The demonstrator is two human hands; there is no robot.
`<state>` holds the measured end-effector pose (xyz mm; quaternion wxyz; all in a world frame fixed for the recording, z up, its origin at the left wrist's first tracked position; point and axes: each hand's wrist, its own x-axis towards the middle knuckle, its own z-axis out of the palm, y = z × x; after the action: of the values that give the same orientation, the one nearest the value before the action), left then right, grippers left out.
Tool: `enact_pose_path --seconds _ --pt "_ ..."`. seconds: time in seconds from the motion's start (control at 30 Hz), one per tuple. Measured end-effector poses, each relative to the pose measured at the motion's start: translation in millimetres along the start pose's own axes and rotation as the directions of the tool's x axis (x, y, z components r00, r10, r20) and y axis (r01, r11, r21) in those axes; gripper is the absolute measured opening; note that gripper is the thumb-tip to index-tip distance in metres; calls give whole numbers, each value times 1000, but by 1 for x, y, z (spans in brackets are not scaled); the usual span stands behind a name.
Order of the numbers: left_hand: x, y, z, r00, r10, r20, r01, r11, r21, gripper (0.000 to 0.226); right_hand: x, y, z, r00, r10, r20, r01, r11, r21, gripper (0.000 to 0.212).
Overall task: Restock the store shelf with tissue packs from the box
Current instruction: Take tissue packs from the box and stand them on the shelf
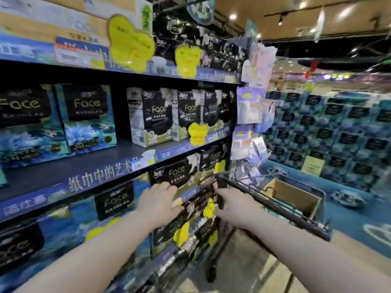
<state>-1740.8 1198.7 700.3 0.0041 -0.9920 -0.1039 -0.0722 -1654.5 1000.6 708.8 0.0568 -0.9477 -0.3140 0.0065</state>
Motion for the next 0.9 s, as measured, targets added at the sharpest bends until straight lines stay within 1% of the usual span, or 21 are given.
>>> enact_pose_path --seconds 0.13,0.23,0.37,0.47,0.57,0.67,0.73,0.9 --pt "28 111 16 993 114 9 -113 993 -39 52 -45 108 -12 992 130 6 -130 991 23 57" --pt "46 194 28 973 228 23 -225 971 -85 56 -78 185 -16 968 251 26 -252 967 28 60" --pt "66 286 42 935 349 60 -343 935 -94 53 -110 263 -17 929 367 42 -369 925 91 62" --pt "85 334 46 907 413 75 -405 908 -107 55 -121 307 -14 906 420 61 -424 893 149 62" --pt "110 372 54 888 448 102 -441 894 -81 57 -125 340 -7 884 462 71 -467 866 176 57" --pt "141 401 65 868 488 93 -482 873 -78 57 -122 368 -5 852 516 94 -524 829 198 61" --pt "168 425 76 847 522 99 -513 852 -100 56 -116 392 -7 831 549 90 -556 811 182 59" --pt "232 486 99 776 617 131 -597 785 -163 58 -93 456 -14 756 650 74 -654 748 111 65"
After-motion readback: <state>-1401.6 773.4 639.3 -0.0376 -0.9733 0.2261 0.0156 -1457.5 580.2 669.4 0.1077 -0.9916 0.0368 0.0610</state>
